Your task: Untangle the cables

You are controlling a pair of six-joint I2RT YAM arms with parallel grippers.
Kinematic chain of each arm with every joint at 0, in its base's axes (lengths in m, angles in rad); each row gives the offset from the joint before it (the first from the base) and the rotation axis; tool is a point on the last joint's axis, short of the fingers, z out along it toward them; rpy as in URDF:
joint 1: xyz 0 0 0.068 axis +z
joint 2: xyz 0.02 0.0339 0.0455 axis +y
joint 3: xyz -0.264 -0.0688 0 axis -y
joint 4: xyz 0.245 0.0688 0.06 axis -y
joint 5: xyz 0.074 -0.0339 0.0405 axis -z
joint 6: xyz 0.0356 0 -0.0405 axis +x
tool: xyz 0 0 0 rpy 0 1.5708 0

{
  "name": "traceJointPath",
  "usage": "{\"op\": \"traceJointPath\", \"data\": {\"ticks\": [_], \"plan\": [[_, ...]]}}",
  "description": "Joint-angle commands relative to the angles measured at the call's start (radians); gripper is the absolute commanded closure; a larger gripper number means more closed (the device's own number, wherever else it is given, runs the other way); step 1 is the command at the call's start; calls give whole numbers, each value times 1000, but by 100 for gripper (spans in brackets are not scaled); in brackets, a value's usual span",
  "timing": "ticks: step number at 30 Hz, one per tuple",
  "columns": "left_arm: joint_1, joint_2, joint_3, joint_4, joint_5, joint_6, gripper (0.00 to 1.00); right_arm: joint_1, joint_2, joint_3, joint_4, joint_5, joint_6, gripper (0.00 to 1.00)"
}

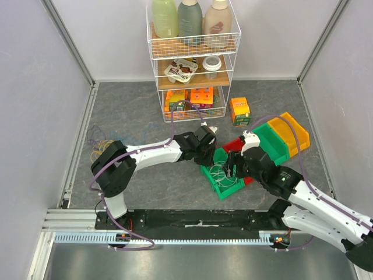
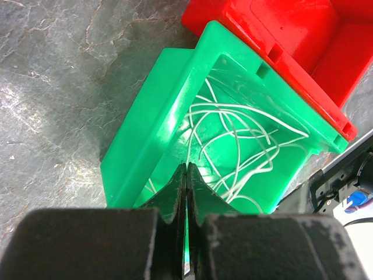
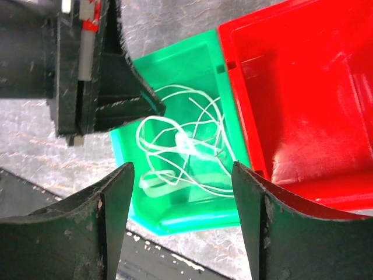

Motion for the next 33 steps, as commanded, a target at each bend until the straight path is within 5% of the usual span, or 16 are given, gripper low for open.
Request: {"op": "traceJointPath", "data": {"ticks": [1,7,14,20,27,33], "plan": [[3,7,23,-26,-21,11,98,-4,-49,-37,-46,-130,81,25],[3,-29,15,-28,-9,6,96,-4,-56,-154,93,-101,132,33],[5,-271,-75,-38,-56,-9,61,-4,182,-136,294,-61,99,46],[48,-538,-185,-173,-191,-11,39,-4,264,-111,310,-69,43,44],[414,-772,-346,-305,-257,-34,31,-4,95,-85,173,-58,-41,32],[719,-731,-347,-226,-150,-155,31,-4,-45,-37,103,-83,-56,27]]}}
